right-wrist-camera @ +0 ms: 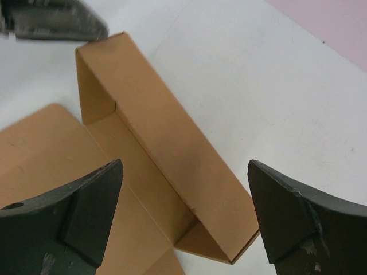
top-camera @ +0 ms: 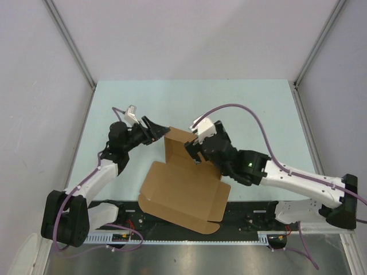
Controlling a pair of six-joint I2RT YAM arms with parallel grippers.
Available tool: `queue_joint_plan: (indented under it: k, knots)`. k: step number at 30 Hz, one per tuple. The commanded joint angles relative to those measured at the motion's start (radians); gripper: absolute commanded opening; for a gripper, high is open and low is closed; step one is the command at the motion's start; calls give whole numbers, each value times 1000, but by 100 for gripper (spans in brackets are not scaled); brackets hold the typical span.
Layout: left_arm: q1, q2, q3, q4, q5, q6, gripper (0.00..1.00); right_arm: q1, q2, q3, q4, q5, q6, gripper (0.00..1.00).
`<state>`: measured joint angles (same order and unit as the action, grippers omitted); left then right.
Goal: Fold the paper box
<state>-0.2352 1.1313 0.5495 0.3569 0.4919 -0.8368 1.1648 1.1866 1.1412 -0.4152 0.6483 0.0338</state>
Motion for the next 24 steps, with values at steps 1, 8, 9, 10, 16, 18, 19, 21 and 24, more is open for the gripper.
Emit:
queue_joint_plan:
  k: [1, 8, 9, 10, 16, 18, 19, 21, 24]
  knots:
    - [2, -31, 75, -33, -13, 33, 69, 85, 62, 49, 30, 183, -188, 95]
    - [91, -142, 171, -205, -102, 80, 74, 156, 175, 55, 90, 266, -320, 94]
    - [103, -160, 176, -257, -127, 84, 75, 157, 212, 60, 93, 286, -337, 93]
    - [120, -197, 181, -286, -153, 94, 75, 160, 228, 60, 99, 295, -354, 92]
    - [129, -332, 133, -401, -354, 90, 76, 161, 353, 68, 170, 343, -494, 77]
    - [142, -358, 133, -427, -392, 85, 77, 156, 386, 72, 181, 350, -537, 73]
    - [146, -363, 141, -435, -398, 85, 77, 151, 395, 75, 187, 355, -546, 70]
    - [151, -370, 151, -452, -411, 87, 77, 138, 404, 77, 202, 355, -569, 58]
    - [152, -372, 176, -467, -420, 93, 77, 127, 423, 86, 210, 367, -589, 40]
